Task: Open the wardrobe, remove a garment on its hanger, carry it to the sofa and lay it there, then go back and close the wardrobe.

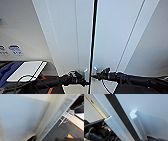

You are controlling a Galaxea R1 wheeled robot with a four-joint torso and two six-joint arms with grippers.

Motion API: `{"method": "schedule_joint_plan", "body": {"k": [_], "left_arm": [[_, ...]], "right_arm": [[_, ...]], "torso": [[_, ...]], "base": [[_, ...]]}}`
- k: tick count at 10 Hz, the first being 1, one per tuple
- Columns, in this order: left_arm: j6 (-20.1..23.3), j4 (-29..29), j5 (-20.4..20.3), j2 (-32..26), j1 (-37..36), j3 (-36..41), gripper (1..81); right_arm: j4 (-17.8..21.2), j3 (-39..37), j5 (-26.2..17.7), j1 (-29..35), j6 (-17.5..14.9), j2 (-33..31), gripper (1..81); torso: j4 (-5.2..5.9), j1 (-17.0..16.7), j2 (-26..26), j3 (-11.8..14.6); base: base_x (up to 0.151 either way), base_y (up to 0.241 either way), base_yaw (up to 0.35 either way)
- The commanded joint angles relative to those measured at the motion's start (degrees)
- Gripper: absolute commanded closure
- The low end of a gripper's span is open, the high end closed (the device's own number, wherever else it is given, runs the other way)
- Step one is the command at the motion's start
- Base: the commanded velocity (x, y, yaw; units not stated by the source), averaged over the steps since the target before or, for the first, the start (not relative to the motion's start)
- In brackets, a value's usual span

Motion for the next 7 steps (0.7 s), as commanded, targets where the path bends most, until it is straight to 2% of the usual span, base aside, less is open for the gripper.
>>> {"method": "schedule_joint_plan", "body": {"k": [1, 3, 7], "left_arm": [[0.28, -2.16, -4.94, -8.49, -1.82, 19.74, 1.0], [0.45, -2.07, -5.65, -17.47, 1.25, 26.88, 1.0], [0.45, 2.41, -7.06, -32.24, 8.64, 39.01, 1.0]], "right_arm": [[0.61, 14.44, -1.92, -2.46, 2.32, 1.16, 1.0], [-2.3, 21.05, -2.01, -6.32, 2.32, -5.7, 1.0], [-5.03, 31.67, 1.68, -11.51, 2.32, -21.08, 1.0]], "torso": [[0.0, 0.0, 0.0, 0.0], [-0.04, 0.0, 0.0, 0.0], [-0.06, 0.0, 0.0, 0.0]], "base": [[0.0, 0.0, 0.0], [0.0, 0.0, 0.0], [0.0, 0.0, 0.0]]}}
